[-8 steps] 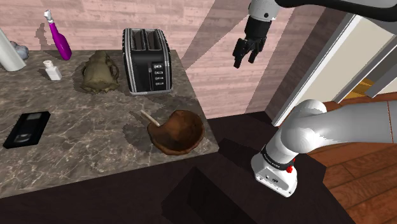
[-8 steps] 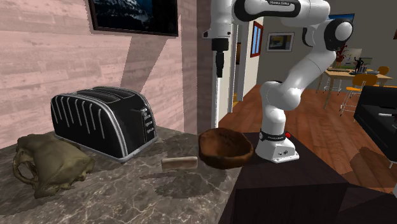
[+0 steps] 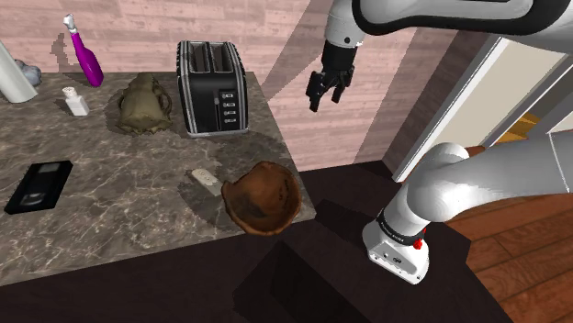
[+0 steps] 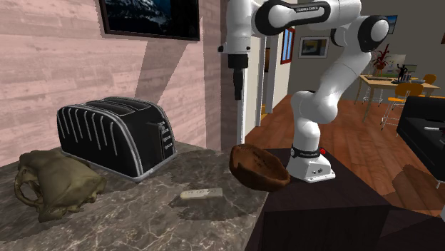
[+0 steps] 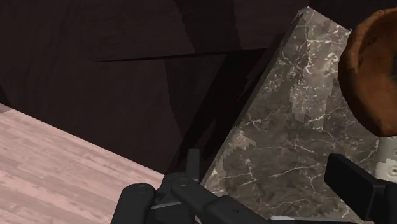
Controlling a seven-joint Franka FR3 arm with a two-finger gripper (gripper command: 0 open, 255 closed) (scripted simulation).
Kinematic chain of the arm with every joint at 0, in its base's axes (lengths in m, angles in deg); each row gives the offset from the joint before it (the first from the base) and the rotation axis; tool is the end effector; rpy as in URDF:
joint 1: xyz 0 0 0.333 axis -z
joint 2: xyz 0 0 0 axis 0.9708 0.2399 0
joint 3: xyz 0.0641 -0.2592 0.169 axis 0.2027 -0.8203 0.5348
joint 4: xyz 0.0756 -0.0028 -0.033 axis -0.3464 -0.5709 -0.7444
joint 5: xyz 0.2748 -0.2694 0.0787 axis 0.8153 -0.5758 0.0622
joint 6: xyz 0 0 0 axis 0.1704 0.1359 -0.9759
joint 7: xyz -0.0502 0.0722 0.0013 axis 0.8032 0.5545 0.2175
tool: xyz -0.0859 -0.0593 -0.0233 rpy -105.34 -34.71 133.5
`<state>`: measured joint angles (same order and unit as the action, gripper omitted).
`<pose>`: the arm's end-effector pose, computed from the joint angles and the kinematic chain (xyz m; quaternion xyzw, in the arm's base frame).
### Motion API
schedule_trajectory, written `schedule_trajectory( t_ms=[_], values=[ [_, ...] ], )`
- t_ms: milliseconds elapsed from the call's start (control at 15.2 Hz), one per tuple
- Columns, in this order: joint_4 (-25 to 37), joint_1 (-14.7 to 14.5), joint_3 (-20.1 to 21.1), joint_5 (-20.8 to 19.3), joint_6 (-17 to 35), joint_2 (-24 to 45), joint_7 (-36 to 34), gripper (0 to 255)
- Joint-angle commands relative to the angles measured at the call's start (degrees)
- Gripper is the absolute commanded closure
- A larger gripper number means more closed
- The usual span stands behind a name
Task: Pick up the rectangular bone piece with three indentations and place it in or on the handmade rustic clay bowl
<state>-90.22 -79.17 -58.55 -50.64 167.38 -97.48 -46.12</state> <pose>0.3374 0.0456 0.5468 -0.9985 0.0544 0.0058 0.0091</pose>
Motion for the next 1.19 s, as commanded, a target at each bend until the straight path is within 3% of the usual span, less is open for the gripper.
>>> schedule_trajectory(
  t_ms=[0, 594, 1122],
  values=[
    [-0.18, -0.95, 1.87, 1.05, 2.45, 2.23, -1.56, 0],
    [3.41, -3.95, 9.55, 3.02, 13.77, 17.15, -7.92, 0],
    [11.12, -5.89, 15.52, 0.3, 21.39, 32.88, -14.77, 0]
  ],
)
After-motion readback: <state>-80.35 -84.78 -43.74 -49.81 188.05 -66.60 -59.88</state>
